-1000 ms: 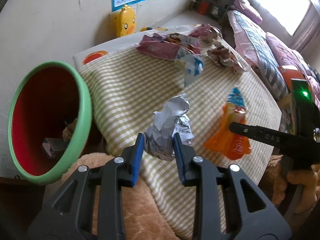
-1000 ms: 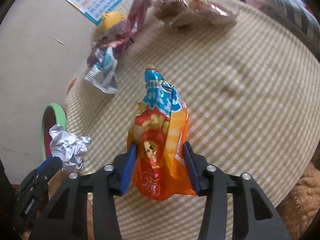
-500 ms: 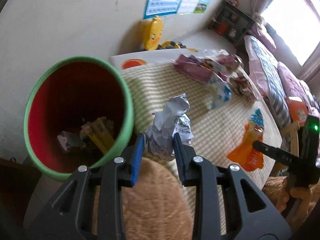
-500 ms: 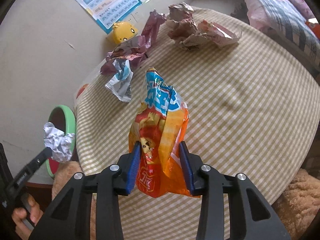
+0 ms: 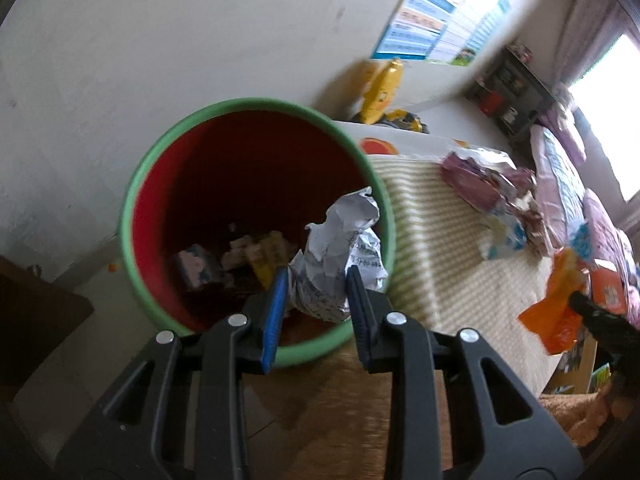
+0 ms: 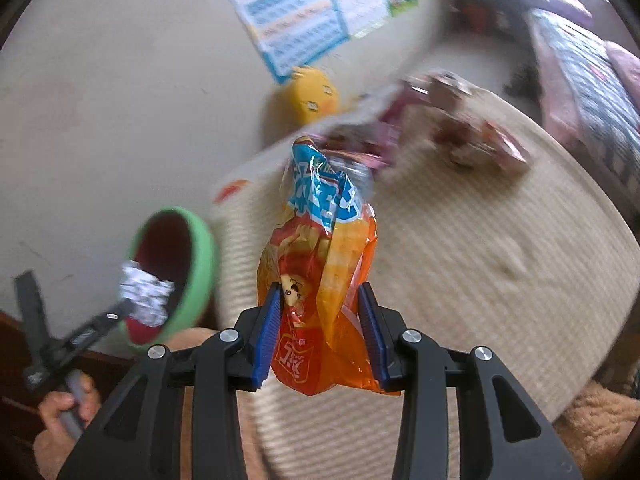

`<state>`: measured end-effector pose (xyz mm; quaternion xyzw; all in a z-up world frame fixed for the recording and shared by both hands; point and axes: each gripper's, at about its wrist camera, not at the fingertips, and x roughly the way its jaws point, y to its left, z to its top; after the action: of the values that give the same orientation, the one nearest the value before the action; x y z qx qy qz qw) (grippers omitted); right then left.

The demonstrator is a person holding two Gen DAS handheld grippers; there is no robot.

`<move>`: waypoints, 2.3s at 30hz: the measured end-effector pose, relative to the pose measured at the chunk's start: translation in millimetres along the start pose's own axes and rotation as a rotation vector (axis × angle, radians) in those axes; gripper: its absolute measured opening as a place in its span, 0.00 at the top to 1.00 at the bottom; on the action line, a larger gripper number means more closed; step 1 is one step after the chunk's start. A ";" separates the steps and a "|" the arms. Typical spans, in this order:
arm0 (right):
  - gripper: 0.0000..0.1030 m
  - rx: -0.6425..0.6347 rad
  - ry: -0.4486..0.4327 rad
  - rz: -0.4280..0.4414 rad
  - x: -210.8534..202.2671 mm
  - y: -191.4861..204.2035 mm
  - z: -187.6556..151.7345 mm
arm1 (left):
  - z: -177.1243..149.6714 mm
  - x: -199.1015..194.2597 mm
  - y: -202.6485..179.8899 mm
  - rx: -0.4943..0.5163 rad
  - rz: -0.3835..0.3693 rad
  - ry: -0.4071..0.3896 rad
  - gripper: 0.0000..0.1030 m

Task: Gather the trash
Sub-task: 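Drop the foil into the red bin with the left tool while the right tool drops the orange bag, then grasp the silver-blue wrapper on the table with the left tool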

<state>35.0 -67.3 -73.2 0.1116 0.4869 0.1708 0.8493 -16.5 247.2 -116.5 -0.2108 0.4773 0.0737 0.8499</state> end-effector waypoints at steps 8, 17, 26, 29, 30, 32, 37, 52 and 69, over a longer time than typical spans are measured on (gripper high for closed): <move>0.64 -0.099 0.026 0.128 27.7 77.9 12.8 | 2.0 3.0 29.3 -0.053 0.014 0.000 0.72; 0.62 -0.175 0.072 0.252 64.6 144.5 27.3 | 19.5 4.0 58.4 -0.113 0.045 -0.030 0.71; 0.45 -0.200 0.097 0.333 78.3 164.5 24.0 | 20.3 5.2 65.6 -0.148 0.064 -0.039 0.49; 0.45 -0.202 0.108 0.298 70.2 147.2 19.3 | 19.2 5.7 60.9 -0.131 0.071 -0.037 0.49; 0.45 -0.200 0.111 0.281 68.1 139.2 18.2 | 19.1 5.8 59.0 -0.125 0.073 -0.038 0.49; 0.45 -0.188 0.116 0.232 62.3 115.8 17.4 | 20.2 5.5 53.9 -0.112 0.077 -0.040 0.49; 0.45 -0.131 0.151 0.082 39.5 47.1 14.3 | 22.0 1.3 34.1 -0.071 0.074 -0.051 0.49; 0.35 0.217 0.101 -0.018 2.9 -100.3 10.9 | 13.7 36.8 -139.8 0.265 -0.020 0.019 0.38; 0.24 0.331 -0.038 0.026 -50.2 -134.8 24.8 | 28.1 162.8 -289.3 0.438 0.080 0.189 0.46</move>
<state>57.4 -211.5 -69.2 0.2592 0.4908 0.0971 0.8261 186.7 -13.6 -157.5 -0.0084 0.5673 -0.0181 0.8232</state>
